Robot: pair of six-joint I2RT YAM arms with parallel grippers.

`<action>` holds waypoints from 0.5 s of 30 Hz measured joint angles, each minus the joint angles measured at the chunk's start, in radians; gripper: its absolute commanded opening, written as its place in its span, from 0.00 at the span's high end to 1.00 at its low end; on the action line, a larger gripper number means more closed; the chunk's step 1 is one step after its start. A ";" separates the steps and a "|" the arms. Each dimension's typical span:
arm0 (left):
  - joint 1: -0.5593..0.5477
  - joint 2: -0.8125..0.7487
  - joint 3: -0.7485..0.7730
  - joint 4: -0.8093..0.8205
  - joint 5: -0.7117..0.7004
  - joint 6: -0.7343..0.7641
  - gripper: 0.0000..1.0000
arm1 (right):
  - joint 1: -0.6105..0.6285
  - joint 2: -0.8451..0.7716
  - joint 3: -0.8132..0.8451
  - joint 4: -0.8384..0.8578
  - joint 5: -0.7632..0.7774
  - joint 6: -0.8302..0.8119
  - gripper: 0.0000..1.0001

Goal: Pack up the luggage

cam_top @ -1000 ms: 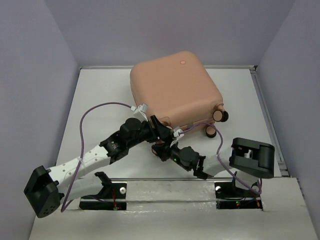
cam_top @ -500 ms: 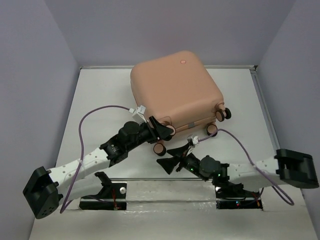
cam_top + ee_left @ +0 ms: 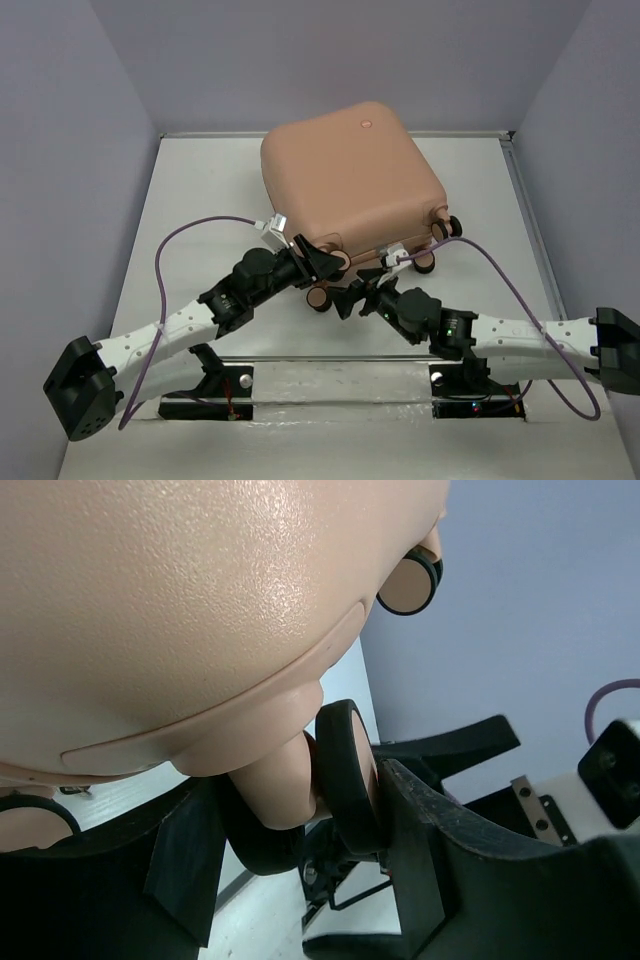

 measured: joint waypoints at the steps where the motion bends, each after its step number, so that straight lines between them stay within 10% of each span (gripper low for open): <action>1: 0.000 -0.001 -0.001 0.002 0.000 -0.001 0.36 | -0.027 0.016 0.018 -0.002 -0.012 -0.017 0.01; 15: 0.000 -0.027 -0.018 0.019 0.004 0.008 0.24 | -0.153 0.216 0.116 0.105 -0.210 -0.122 0.20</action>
